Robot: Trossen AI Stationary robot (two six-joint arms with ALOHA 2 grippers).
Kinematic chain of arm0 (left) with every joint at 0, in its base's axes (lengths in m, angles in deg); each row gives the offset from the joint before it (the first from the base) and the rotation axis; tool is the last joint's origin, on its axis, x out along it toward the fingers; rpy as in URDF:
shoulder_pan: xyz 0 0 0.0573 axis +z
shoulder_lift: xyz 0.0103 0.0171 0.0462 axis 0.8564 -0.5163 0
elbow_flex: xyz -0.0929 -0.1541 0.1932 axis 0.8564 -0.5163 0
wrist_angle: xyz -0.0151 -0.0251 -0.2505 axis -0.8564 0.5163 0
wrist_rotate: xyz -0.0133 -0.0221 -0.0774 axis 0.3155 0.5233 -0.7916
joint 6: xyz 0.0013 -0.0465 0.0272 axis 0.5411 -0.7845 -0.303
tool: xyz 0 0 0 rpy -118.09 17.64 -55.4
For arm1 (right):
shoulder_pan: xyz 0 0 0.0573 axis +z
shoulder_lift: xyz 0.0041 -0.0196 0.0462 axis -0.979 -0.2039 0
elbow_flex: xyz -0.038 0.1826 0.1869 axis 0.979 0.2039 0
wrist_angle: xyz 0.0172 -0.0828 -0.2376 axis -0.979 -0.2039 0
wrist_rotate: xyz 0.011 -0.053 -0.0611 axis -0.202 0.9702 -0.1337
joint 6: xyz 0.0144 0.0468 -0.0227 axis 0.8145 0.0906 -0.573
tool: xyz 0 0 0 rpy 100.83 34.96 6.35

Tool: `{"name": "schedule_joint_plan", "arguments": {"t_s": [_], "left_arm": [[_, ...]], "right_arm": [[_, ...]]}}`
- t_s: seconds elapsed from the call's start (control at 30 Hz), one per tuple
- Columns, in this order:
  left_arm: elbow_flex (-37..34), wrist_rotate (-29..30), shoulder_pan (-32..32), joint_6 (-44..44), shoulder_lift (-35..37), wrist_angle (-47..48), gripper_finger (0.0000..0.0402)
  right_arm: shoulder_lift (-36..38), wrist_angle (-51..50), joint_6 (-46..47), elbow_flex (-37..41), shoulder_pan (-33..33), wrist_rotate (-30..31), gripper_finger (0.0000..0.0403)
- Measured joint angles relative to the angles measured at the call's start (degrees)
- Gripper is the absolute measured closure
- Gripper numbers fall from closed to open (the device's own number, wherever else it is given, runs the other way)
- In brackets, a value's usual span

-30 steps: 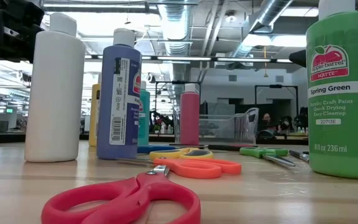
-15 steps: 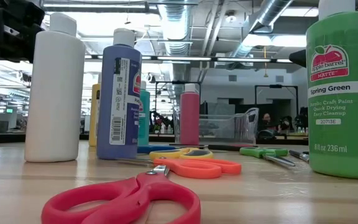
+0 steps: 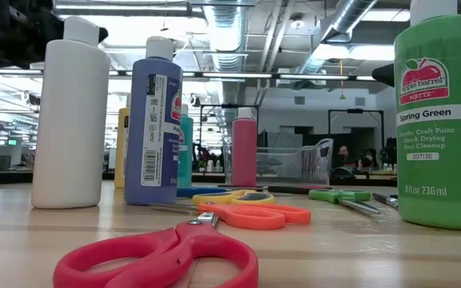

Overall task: Pick & Place Paint Supplies
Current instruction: Put the yellow paint bottle into the orange bin

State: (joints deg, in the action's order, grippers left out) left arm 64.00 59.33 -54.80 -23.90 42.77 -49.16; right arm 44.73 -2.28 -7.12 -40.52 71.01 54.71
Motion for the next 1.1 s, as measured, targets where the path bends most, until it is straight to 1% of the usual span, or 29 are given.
{"name": "schedule_joint_plan", "arguments": {"t_s": [0.17, 0.2, 0.27, 0.33, 0.4, 0.57, 0.67, 0.77, 0.83, 0.93, 1.03, 1.1], "left_arm": [[0.0, 1.8, 0.0, -0.7, -2.4, -10.6, 0.0401], [0.0, 2.8, 0.0, -1.9, -3.1, -12.6, 0.0401], [0.8, 7.1, 0.0, -3.5, -4.9, -13.6, 0.0401], [3.0, 11.7, 0.0, -5.0, -7.4, -11.9, 0.0401], [5.9, 14.2, 0.0, -6.5, -11.2, -9.7, 0.0401], [16.2, 15.2, 0.0, -7.8, -22.5, -2.1, 0.04], [22.4, 16.2, 0.0, -7.6, -28.0, 4.4, 0.0388], [26.8, 16.3, 0.0, -5.7, -32.1, 8.5, 0.0362], [28.9, 16.5, 0.0, -5.7, -33.8, 10.0, 0.0334], [30.7, 16.5, 0.0, -5.7, -34.8, 12.7, 0.0286], [30.9, 16.5, 0.1, -5.7, -34.8, 15.6, 0.0233], [30.9, 18.3, 0.1, -5.7, -34.9, 16.9, 0.0198]], "right_arm": [[0.0, 0.0, 0.0, 0.0, 0.0, 0.0, 0.0403], [0.0, 0.0, 0.0, 0.0, 0.0, 0.0, 0.0403], [0.0, 0.0, -0.1, 0.0, 0.0, 0.0, 0.0403], [0.0, 0.0, -0.1, 0.0, 0.0, 0.0, 0.0403], [0.0, -0.1, -0.2, 0.0, 0.0, 0.0, 0.0403], [0.0, -0.5, -1.5, 0.0, 0.0, 0.2, 0.0403], [0.0, -0.5, -1.5, 0.0, 0.0, 0.3, 0.0397], [0.0, -0.5, -1.5, 0.0, 0.0, 0.3, 0.0379], [0.0, -0.5, -1.5, 0.0, 0.0, 0.3, 0.0363], [0.0, -0.5, -1.5, 0.0, 0.0, 0.3, 0.0342], [0.0, -0.5, -1.5, 0.0, 0.0, 0.3, 0.0327], [0.0, -0.5, -1.5, 0.0, 0.0, 0.3, 0.0321]]}}
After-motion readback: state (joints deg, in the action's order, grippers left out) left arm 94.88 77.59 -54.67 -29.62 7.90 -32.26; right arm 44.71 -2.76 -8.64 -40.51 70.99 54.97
